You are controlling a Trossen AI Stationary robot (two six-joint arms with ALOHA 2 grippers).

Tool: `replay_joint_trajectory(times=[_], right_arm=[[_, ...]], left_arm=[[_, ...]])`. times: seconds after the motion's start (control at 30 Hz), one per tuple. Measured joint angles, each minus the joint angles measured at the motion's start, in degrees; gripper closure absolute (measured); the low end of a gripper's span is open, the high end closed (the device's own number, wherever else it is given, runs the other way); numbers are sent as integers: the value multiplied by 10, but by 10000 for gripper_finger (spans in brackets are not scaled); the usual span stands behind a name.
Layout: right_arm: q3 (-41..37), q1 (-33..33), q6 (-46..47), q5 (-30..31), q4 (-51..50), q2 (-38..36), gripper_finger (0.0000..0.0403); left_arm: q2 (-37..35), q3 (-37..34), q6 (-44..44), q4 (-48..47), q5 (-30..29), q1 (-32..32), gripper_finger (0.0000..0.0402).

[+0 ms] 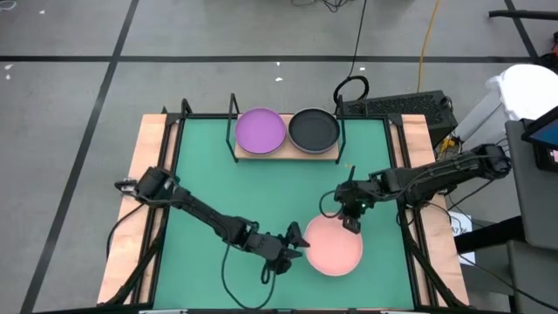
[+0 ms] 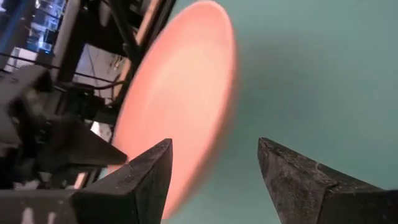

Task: Place and stack plates onto a shelf
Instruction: Stack the light orange on top of the purple plate on the shelf

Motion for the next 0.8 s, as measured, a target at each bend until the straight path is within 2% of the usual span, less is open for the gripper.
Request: replay_joint_trajectory(times=[0.13,0.4,0.8], right_arm=[[0,-10,-3,0,-1,0,401],[0,-16,-5,-14,-1,0,402],[0,-16,-4,-14,-7,0,402]], left_arm=[[4,33,-4,-44,9,12,176],[4,108,-15,-207,78,38,244],[4,110,25,-224,99,39,320]])
